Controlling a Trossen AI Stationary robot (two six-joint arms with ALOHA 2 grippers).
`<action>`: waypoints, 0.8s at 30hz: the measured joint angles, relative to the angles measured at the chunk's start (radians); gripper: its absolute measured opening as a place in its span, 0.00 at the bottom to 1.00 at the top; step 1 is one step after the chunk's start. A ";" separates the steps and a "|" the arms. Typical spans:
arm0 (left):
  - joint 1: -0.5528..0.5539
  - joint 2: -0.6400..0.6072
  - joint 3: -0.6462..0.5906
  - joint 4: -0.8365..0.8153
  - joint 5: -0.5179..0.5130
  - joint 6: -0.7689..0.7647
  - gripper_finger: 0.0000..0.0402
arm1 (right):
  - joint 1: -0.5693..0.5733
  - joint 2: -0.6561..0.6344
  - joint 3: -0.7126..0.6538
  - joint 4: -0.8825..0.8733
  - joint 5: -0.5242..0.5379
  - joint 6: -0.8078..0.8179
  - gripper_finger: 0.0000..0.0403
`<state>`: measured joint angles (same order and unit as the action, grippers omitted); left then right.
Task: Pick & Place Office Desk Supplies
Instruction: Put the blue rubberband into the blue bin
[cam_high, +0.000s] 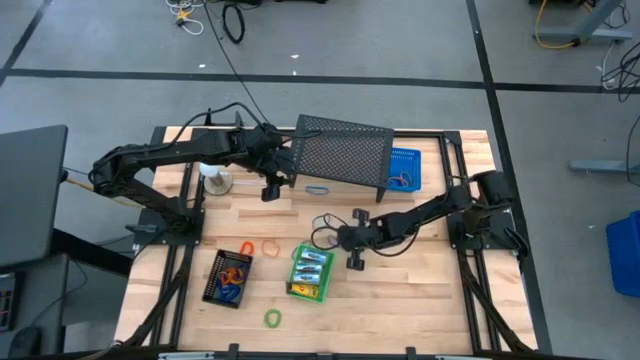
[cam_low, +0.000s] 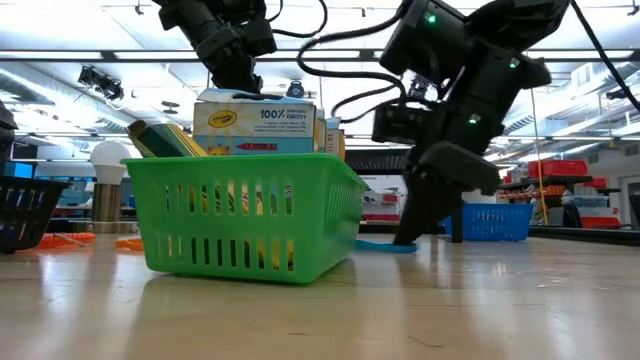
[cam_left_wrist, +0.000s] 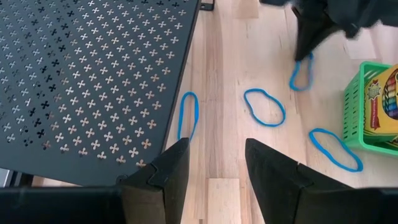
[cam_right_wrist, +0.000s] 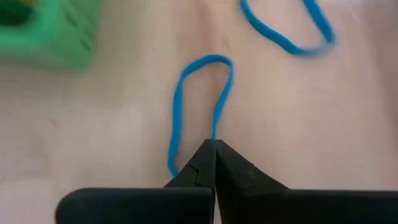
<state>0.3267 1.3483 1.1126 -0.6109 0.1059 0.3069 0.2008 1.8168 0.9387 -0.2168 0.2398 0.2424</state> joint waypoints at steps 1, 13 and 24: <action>0.000 0.000 0.000 0.000 0.000 0.000 0.41 | -0.001 -0.011 -0.002 -0.015 0.015 -0.001 0.00; 0.000 0.000 0.000 0.000 0.000 0.000 0.41 | -0.001 -0.151 0.002 -0.027 0.145 -0.082 0.00; 0.000 0.000 0.000 0.007 0.010 0.002 0.41 | 0.002 -0.308 -0.009 0.041 0.199 -0.181 0.00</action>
<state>0.3267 1.3483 1.1126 -0.6035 0.1155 0.3093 0.2026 1.5088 0.9293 -0.1755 0.4383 0.0615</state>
